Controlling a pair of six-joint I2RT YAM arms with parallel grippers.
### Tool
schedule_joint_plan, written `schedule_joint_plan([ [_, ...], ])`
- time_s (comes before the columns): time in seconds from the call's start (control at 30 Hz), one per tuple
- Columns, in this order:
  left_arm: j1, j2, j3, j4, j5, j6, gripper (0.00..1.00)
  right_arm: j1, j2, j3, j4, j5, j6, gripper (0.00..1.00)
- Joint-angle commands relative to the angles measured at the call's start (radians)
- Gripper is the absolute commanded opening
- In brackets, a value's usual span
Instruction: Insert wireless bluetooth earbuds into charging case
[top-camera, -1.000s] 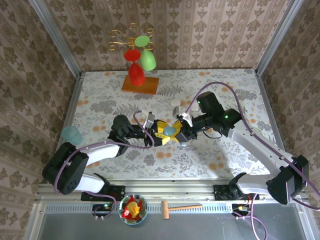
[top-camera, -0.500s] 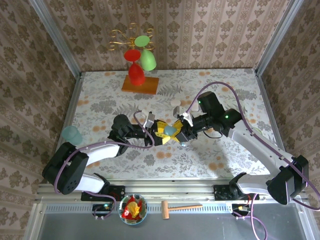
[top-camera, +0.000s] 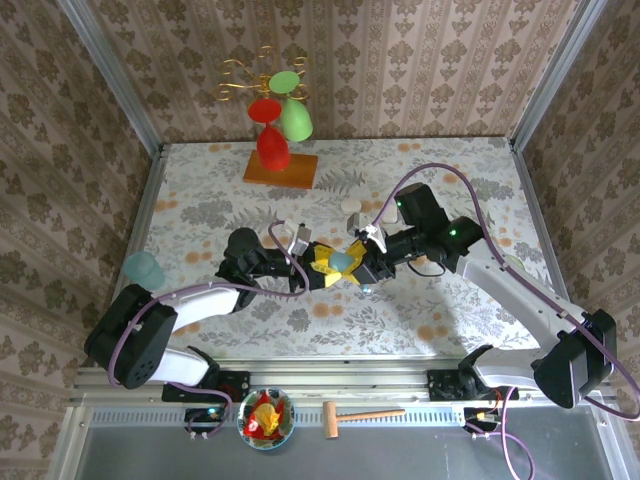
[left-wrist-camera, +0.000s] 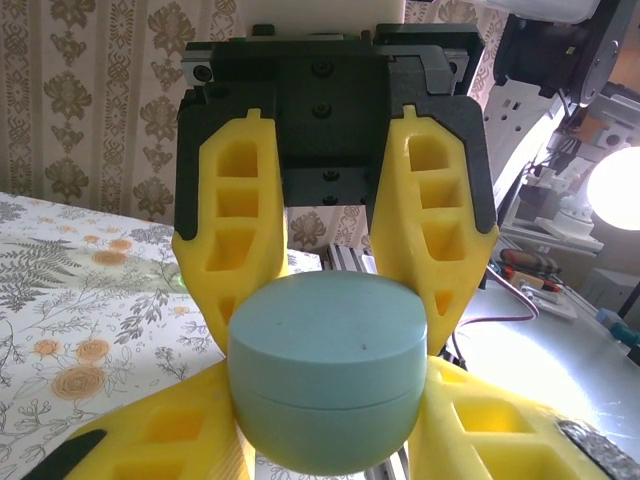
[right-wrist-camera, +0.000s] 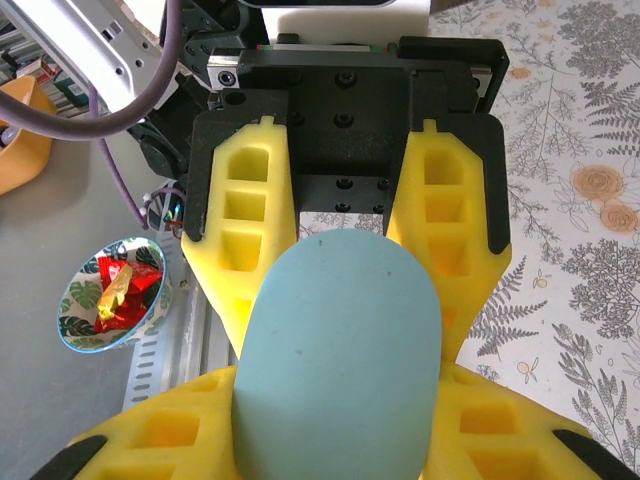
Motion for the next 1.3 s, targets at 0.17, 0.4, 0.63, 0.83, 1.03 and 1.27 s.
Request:
schedule_joint_plan([
  [0.17, -0.006, -0.023, 0.023, 0.057, 0.026, 0.031, 0.32, -0.002, -0.021, -0.009, 0.044, 0.023, 0.047, 0.43],
  [0.4, 0.002, -0.042, 0.011, 0.017, 0.019, 0.067, 0.32, -0.026, -0.045, -0.029, 0.099, 0.017, 0.099, 0.55],
  [0.63, 0.002, -0.054, 0.01, 0.003, 0.023, 0.08, 0.32, -0.047, -0.048, -0.038, 0.133, 0.044, 0.136, 0.58],
  [0.83, 0.003, -0.056, 0.008, -0.003, 0.023, 0.09, 0.32, -0.069, -0.054, -0.042, 0.165, 0.071, 0.168, 0.62],
  [1.03, 0.005, -0.045, 0.013, -0.027, 0.028, 0.11, 0.32, -0.089, -0.078, -0.06, 0.219, 0.043, 0.208, 0.65],
  [1.27, 0.004, -0.054, 0.015, -0.038, 0.029, 0.123, 0.32, -0.1, -0.073, -0.058, 0.225, 0.06, 0.221, 0.66],
])
